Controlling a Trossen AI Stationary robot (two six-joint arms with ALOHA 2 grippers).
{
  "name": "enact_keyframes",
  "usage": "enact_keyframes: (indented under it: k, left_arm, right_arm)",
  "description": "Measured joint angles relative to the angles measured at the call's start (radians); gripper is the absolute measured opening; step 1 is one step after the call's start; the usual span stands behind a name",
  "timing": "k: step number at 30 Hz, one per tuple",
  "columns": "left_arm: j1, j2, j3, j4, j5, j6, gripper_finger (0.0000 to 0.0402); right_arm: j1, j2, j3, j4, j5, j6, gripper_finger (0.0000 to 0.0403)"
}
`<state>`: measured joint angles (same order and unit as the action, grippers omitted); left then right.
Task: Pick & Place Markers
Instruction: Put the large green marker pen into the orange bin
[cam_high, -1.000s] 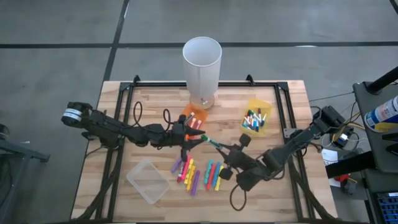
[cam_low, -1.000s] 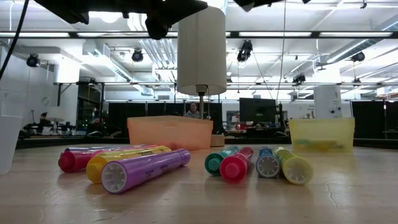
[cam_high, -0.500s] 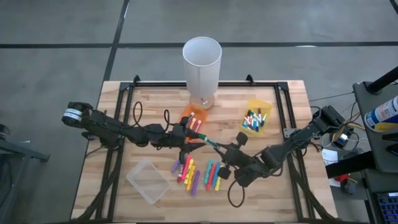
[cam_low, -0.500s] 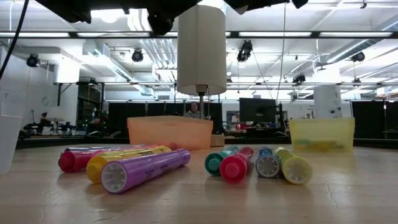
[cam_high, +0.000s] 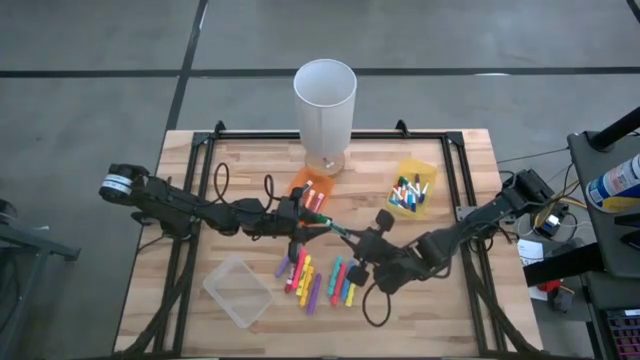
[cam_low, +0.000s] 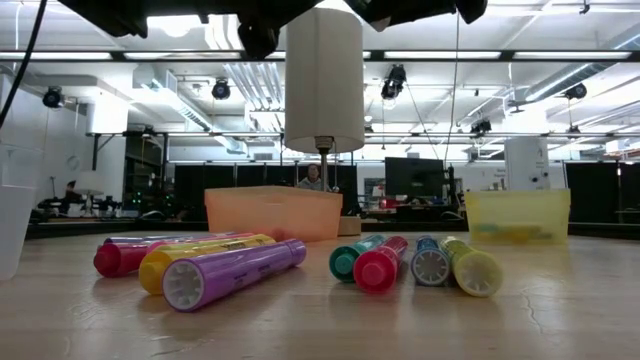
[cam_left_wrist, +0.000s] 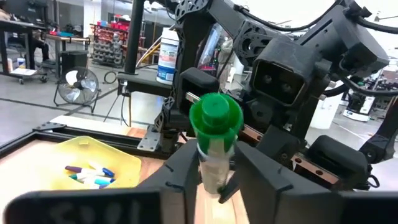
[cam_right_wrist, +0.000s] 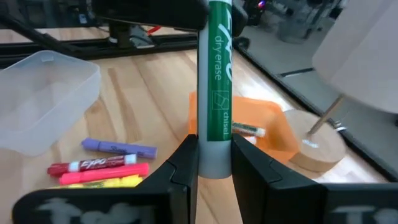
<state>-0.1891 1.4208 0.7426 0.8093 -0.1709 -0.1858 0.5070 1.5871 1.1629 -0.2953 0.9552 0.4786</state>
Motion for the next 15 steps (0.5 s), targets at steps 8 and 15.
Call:
enact_keyframes:
  k: [8, 15]
  left_arm:
    - [0.002, 0.001, -0.003, -0.004, 0.001, -0.019, 0.005]
    - [0.001, 0.0, -0.003, -0.028, -0.051, -0.019, 0.005]
  right_arm:
    - [-0.023, 0.0, -0.005, -0.001, -0.059, 0.021, 0.0067]
    - [-0.012, -0.004, -0.006, -0.074, -0.061, 0.034, 0.0152]
